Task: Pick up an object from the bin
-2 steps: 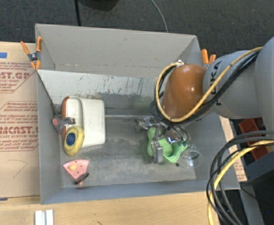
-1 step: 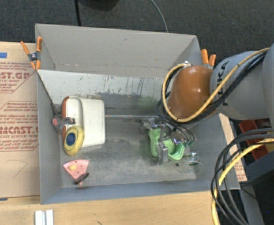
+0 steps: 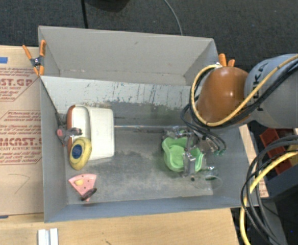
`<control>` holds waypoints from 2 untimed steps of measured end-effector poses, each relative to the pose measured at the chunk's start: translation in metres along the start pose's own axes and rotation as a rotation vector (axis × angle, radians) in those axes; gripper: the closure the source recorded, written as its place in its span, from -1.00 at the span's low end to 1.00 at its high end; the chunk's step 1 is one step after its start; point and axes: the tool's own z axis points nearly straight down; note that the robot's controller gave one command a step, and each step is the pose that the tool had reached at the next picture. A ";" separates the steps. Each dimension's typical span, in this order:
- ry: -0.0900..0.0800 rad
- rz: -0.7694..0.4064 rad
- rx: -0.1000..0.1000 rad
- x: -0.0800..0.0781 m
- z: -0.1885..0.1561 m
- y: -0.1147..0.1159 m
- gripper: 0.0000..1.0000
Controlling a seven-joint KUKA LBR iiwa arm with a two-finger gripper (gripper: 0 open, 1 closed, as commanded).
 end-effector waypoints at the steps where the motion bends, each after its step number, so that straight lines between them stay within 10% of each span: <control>1: -0.004 0.098 0.004 -0.002 -0.013 -0.027 -1.00; 2: -0.013 0.003 -0.001 0.005 0.007 -0.028 1.00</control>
Offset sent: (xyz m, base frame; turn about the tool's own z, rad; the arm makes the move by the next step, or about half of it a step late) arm -0.0010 -0.0311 -0.0120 0.0037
